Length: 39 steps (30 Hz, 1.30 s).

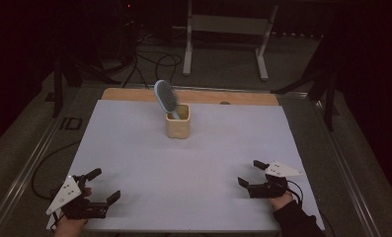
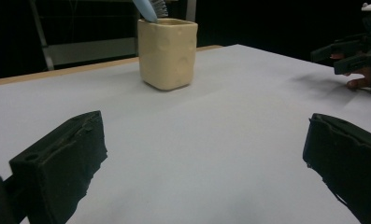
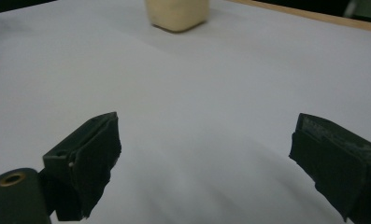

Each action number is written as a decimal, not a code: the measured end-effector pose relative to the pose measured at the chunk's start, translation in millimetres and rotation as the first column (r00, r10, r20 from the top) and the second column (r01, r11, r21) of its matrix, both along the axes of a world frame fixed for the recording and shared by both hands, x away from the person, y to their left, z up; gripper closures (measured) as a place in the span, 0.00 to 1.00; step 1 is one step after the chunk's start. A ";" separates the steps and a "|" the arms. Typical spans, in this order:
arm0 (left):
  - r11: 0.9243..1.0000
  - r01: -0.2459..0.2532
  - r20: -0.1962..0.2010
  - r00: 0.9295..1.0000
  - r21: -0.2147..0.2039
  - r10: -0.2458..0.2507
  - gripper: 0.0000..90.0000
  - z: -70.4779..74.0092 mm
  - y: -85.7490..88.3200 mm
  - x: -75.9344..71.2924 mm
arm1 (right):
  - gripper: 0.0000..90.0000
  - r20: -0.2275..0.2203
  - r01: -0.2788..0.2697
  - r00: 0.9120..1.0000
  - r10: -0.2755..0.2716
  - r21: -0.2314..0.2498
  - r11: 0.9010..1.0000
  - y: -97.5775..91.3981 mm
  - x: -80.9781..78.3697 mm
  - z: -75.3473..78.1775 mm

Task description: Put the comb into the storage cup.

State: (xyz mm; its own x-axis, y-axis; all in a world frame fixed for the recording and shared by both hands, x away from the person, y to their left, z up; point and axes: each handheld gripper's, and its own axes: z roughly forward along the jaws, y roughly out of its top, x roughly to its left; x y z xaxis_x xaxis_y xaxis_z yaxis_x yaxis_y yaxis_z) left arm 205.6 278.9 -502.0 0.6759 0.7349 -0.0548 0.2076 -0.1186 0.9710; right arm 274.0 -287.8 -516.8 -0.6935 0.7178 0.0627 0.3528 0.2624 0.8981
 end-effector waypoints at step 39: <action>1.000 0.001 -0.006 1.000 0.008 -0.001 0.00 -2.0 -2.0 1.8 | 0.09 0.007 0.093 0.996 -0.092 -0.039 0.995 -16.8 -19.5 -2.3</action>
State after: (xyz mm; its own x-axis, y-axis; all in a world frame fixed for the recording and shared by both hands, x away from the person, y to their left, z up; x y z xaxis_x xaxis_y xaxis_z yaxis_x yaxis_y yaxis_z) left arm 207.4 276.9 -504.0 0.6761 0.7349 -0.0529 0.2130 -0.1262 0.9689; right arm 254.6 -304.6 -519.1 -0.6243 0.7806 0.0299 0.3729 0.2641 0.8895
